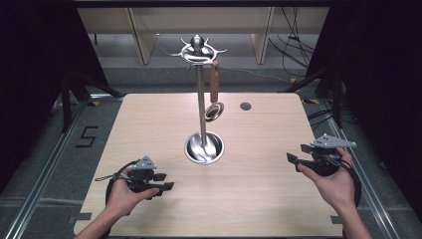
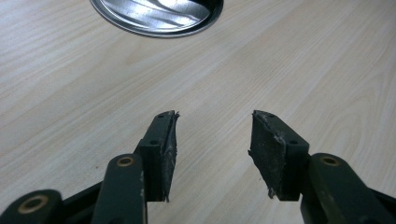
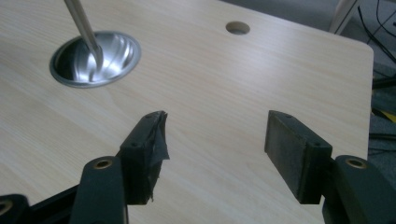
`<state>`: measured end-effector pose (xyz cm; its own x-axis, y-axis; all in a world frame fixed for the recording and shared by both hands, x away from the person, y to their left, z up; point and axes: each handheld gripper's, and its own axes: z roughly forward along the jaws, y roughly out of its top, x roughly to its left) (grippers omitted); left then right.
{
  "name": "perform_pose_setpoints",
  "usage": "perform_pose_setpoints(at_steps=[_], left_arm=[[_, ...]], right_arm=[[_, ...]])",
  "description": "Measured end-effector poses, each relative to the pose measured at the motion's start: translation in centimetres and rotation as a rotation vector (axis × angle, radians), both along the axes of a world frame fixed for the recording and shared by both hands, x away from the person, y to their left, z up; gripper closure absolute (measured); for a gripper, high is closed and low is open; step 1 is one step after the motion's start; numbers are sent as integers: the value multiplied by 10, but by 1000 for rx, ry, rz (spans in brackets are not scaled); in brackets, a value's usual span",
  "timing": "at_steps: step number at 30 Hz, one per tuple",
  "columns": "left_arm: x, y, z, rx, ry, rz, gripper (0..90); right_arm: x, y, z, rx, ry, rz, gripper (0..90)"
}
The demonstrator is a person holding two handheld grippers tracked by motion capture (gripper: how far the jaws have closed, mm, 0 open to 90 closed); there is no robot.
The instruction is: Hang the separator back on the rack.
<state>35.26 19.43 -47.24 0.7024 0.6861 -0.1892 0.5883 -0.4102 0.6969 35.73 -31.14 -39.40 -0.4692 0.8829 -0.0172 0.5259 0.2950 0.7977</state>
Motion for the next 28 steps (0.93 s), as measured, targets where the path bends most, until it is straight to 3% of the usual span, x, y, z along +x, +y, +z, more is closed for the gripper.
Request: perform_pose_setpoints(at_steps=[4,6,8,9,10,11,12,14,16,18,19,20,21,22,28], left_arm=[[0,0,-1,-1,2,2,498],[0,-1,-1,1,3,2,497],[0,-1,-1,0,3,1,497],[0,-1,-1,-2,3,3,497],[1,0,-1,-1,5,0,497],[0,0,-1,-3,2,3,497],[0,-1,-2,-21,2,16,497],[1,0,-1,-5,1,8,497],[1,1,-1,2,2,10,497],[2,1,-2,-5,10,3,496],[2,0,-2,-5,10,5,496],[2,0,-2,-7,10,3,496],[2,0,-2,-10,10,5,496],[2,0,-2,-8,10,3,496],[2,0,-3,-9,17,6,496]], right_arm=[[0,-10,-12,6,31,-36,393],[2,-17,-20,-26,17,-22,392],[-1,-17,-24,10,61,-55,391],[2,-22,-29,-16,34,-32,391],[-1,-21,-30,23,71,-65,391],[0,-24,-34,4,50,-57,391],[-1,-25,-35,21,64,-73,392],[1,-29,-40,14,43,-67,392],[-3,-30,-43,39,66,-110,392],[-2,-34,-47,10,31,-93,393],[-4,-34,-50,5,33,-110,394],[-7,-31,-51,30,69,-135,395],[-6,-34,-53,-3,37,-103,396],[-8,-32,-53,17,56,-125,395],[-8,-33,-54,10,48,-136,395]])
